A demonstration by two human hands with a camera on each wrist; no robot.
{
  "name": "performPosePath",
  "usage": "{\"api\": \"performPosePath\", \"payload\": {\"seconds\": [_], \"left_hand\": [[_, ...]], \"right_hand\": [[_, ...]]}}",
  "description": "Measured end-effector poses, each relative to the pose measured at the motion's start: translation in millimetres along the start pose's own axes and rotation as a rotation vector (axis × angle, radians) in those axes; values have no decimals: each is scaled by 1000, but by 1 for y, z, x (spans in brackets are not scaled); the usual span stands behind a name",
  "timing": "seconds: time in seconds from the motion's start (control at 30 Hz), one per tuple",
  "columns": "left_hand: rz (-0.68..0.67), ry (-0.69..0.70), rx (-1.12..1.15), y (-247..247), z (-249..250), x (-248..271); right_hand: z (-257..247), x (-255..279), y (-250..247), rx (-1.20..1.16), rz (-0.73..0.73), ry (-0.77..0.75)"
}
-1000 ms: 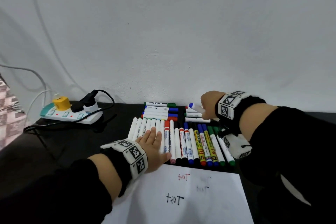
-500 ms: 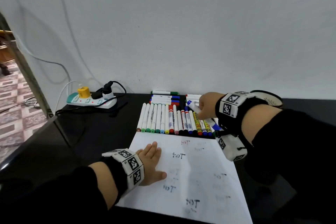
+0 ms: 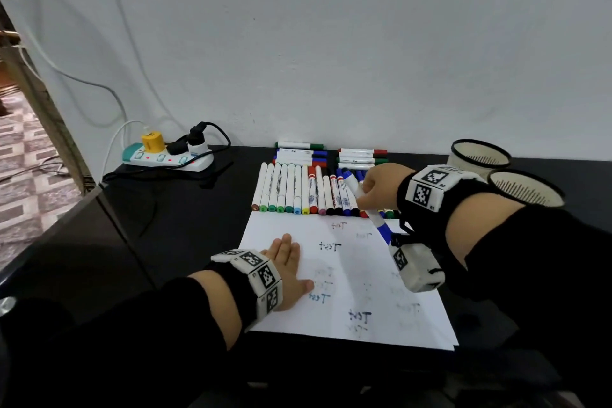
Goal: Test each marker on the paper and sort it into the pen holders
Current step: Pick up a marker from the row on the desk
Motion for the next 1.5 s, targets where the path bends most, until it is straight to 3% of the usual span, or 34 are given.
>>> {"api": "performPosePath", "payload": {"seconds": [0.43,0.67,0.73,0.87,1.0,1.13,1.23,1.37,1.5], "left_hand": [[2,19,76,-10,-2,3],[223,123,463,-72,-18,43],[310,186,621,-89,-21,53],[464,176,950,-104,-30,64],[512,192,1115,-111,-32,72],[639,152,1058,-124,-39,92],[731,89,1007,-131,-43,102],[738,122,894,-139,-35,111],[661,160,822,-143,-27,109]], "right_hand": [[-2,7,-15,-305,67,47],[-22,25,-27,-1040,74,62],[-35,31,-30,-1142,76,37],[-57,43,-35,-1272,92,43],[-68,47,-39,-1288,152,82],[-68,55,-49,-1139,291,143],[-69,60,-54,-1157,302,208],[-72,68,-60,-1158,308,227],[-70,74,-65,-1080,359,207]]}}
Point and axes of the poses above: each hand's wrist, its own x-axis away from the middle knuckle, its own y-axis out of the palm, z = x × y, the point moved 5 cm from there along -x, towards the middle knuckle, and after that the axes turned 3 degrees about z, right-handed, at the moved point
